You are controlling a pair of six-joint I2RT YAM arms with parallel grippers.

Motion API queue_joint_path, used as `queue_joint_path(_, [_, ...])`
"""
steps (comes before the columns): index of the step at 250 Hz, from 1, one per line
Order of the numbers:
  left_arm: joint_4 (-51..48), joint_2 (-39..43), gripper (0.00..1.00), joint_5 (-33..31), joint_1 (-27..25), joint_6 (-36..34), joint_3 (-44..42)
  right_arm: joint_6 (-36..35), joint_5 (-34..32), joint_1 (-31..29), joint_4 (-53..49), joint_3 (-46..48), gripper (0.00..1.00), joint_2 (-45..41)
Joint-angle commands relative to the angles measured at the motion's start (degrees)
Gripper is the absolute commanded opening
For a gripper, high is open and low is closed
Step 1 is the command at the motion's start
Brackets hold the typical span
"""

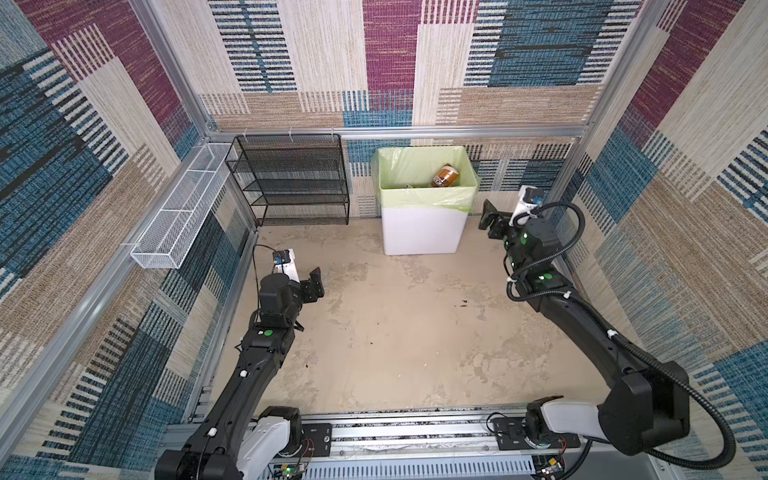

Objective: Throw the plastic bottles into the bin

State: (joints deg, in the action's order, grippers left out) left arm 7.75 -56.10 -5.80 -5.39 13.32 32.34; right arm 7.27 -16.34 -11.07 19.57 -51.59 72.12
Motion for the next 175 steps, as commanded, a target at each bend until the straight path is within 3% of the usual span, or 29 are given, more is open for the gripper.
queue_joint_path(1, [10.1, -1.1, 0.87, -10.8, -0.6, 5.5, -5.4, 0.3, -8.1, 3.2, 11.3, 13.0, 0.99, -4.2])
queue_joint_path(53, [18.9, -5.5, 0.87, -20.9, -1.4, -3.4, -10.7, 1.2, -14.9, 7.9, 27.0, 33.8, 0.99, -4.7])
queue_joint_path(92, [24.6, -11.6, 0.87, -22.6, -1.4, -6.6, -12.2, 1.4, -14.4, 9.2, 43.3, 39.8, 0.99, 2.7])
queue_joint_path(105, [26.8, -14.5, 0.88, -22.6, -1.4, -6.1, -13.5, 1.0, -12.2, 9.6, 47.4, 40.1, 0.99, 6.6])
queue_joint_path(112, [32.8, -16.0, 0.87, -23.4, -1.4, -7.3, -14.4, 0.9, -11.5, 9.6, 48.8, 40.0, 0.99, 8.7])
queue_joint_path(121, [31.4, -15.8, 0.87, -23.2, -1.6, -7.2, -14.0, -0.2, -11.3, 9.6, 51.5, 39.7, 0.99, 11.0])
queue_joint_path(135, [33.5, -16.3, 0.87, -21.4, -1.6, -9.0, -14.3, -0.4, -8.4, 9.7, 46.1, 37.9, 0.99, 10.1])
queue_joint_path(152, [41.1, -19.0, 0.87, -22.2, -1.6, -11.9, -15.6, -3.1, -3.9, 9.7, 50.7, 39.1, 0.99, 11.3])
queue_joint_path(175, [41.3, -19.7, 0.88, -22.3, -1.6, -13.3, -15.5, -5.4, 2.1, 9.7, 55.0, 40.9, 0.99, 11.9])
